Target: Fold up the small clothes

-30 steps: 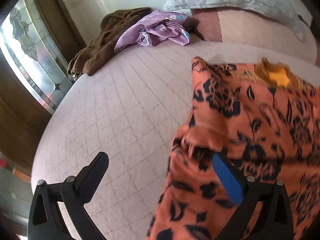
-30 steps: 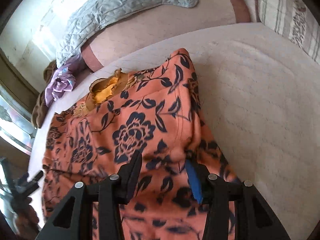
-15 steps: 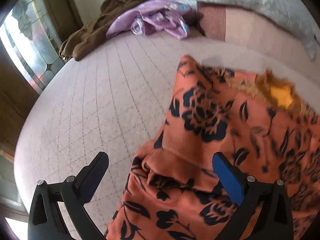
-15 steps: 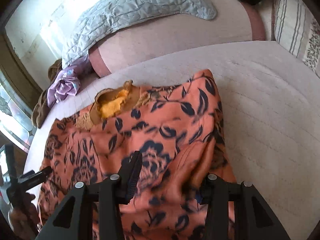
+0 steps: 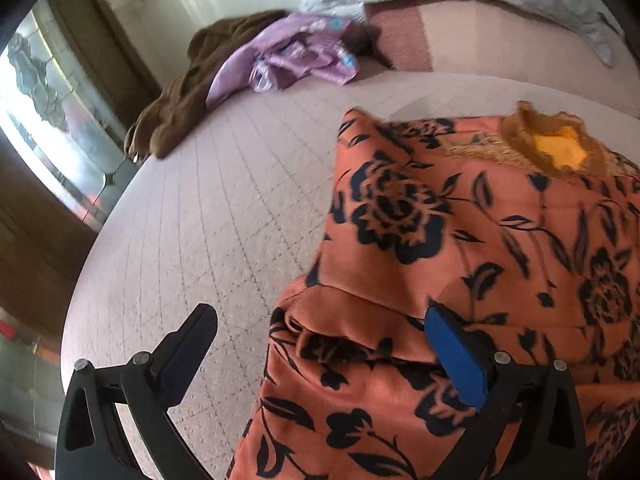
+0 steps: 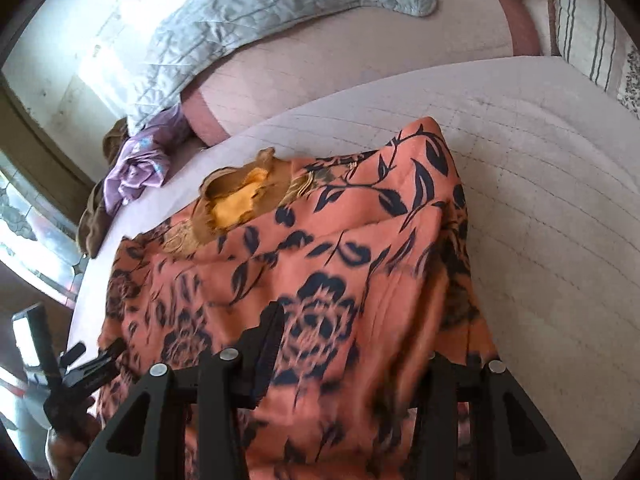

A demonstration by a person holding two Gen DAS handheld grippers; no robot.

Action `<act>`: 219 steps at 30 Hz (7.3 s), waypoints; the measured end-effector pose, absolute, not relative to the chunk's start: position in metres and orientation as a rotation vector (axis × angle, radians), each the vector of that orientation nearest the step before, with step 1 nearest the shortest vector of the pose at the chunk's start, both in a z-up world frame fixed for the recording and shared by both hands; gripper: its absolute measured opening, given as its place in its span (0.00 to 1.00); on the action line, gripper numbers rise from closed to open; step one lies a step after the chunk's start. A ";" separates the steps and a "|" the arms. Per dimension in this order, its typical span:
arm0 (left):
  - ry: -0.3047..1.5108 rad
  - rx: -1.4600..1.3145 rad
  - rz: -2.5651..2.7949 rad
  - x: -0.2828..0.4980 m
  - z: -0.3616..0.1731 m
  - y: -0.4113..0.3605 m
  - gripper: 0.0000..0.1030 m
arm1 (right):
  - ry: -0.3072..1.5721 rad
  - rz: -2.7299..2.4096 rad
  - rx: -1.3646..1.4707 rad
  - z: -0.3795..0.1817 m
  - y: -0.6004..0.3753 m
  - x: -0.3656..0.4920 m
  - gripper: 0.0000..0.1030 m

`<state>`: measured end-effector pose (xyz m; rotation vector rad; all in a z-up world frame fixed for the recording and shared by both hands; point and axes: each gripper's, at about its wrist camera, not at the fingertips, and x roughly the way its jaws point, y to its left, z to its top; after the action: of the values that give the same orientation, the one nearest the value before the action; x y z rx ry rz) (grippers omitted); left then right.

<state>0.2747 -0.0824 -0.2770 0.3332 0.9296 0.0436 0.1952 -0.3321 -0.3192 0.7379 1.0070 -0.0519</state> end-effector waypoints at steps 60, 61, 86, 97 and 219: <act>0.815 0.352 -0.230 0.240 -0.244 -0.133 1.00 | 1.191 -0.024 0.691 -0.333 -0.317 0.189 0.48; 0.806 0.351 -0.235 0.236 -0.243 -0.134 1.00 | 1.179 -0.026 0.702 -0.330 -0.319 0.188 0.48; 0.741 0.314 -0.228 0.250 -0.227 -0.135 1.00 | 1.120 -0.008 0.627 -0.322 -0.313 0.197 0.54; 0.724 0.336 -0.237 0.243 -0.226 -0.138 1.00 | 1.056 -0.001 0.626 -0.305 -0.322 0.186 0.54; 1.087 -0.063 -0.367 0.118 -0.244 0.054 0.08 | 1.069 0.094 0.765 -0.288 -0.298 -0.034 0.09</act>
<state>0.1179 0.0538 -0.2436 -0.0627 1.0866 -0.3674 -0.0343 -0.2979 -0.2880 0.7655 1.0695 0.0942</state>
